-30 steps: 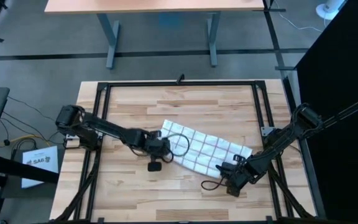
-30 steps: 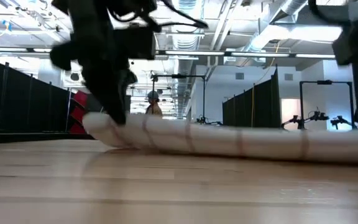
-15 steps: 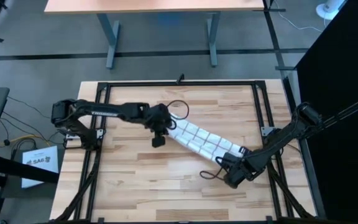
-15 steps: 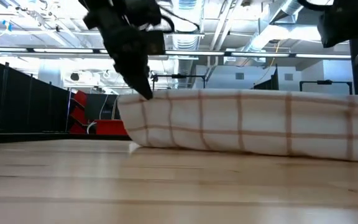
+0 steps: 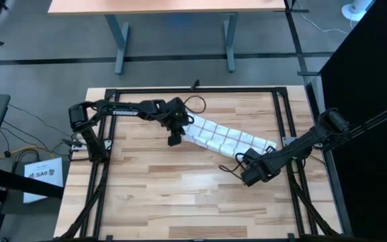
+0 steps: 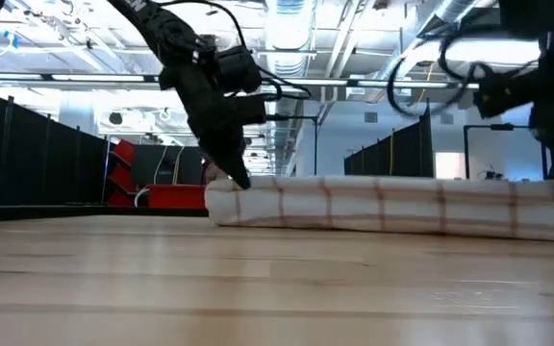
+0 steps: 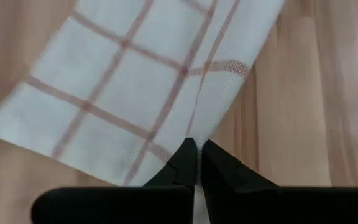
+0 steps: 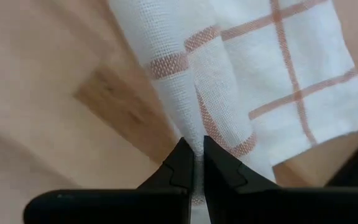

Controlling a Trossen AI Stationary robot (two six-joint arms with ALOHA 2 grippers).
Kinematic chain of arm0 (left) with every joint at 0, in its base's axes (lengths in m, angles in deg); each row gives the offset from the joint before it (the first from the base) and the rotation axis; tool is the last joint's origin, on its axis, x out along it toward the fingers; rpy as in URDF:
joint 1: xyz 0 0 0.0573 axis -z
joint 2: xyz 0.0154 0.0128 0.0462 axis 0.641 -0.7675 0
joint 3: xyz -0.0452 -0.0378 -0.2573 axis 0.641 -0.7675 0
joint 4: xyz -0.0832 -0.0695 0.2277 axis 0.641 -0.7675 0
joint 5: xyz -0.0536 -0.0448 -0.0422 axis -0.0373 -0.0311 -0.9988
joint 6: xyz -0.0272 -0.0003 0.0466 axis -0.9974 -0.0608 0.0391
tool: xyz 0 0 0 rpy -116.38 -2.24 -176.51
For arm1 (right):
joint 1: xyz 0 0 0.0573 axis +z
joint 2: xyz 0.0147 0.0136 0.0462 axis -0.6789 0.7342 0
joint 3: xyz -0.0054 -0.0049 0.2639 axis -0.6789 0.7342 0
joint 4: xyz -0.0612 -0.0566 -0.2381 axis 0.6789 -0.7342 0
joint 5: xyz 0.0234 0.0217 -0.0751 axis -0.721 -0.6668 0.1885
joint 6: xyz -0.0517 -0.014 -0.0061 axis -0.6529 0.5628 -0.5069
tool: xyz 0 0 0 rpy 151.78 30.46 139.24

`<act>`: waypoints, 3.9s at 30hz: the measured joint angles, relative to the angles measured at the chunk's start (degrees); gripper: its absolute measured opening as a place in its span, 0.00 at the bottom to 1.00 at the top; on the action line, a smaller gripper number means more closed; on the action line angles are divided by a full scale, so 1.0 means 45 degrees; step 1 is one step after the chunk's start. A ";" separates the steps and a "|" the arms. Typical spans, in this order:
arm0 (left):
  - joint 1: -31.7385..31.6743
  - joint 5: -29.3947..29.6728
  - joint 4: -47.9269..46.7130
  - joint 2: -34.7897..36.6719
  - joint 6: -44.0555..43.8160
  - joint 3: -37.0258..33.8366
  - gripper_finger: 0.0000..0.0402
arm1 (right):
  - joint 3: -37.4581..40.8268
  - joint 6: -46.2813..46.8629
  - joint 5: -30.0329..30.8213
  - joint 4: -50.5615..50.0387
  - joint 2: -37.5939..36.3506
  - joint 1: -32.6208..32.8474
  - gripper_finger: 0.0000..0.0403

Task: Roll towel
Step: Roll the white checkered towel

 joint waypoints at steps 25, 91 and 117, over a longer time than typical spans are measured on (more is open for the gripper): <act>-0.1979 -0.1024 -0.3017 -0.2784 0.1798 0.3184 0.00 | 0.5003 -0.1825 -0.2162 0.4009 -0.7772 -0.4324 0.02; 0.3368 0.0995 -0.1657 -0.0336 0.2769 0.3056 0.34 | 0.3225 -0.4384 -0.1015 0.3525 -0.5590 -0.1369 0.52; -0.0011 -0.0557 -0.0144 -0.3827 0.0785 0.1840 0.29 | 0.3230 -0.4349 -0.1632 0.3497 -0.3474 -0.5575 0.52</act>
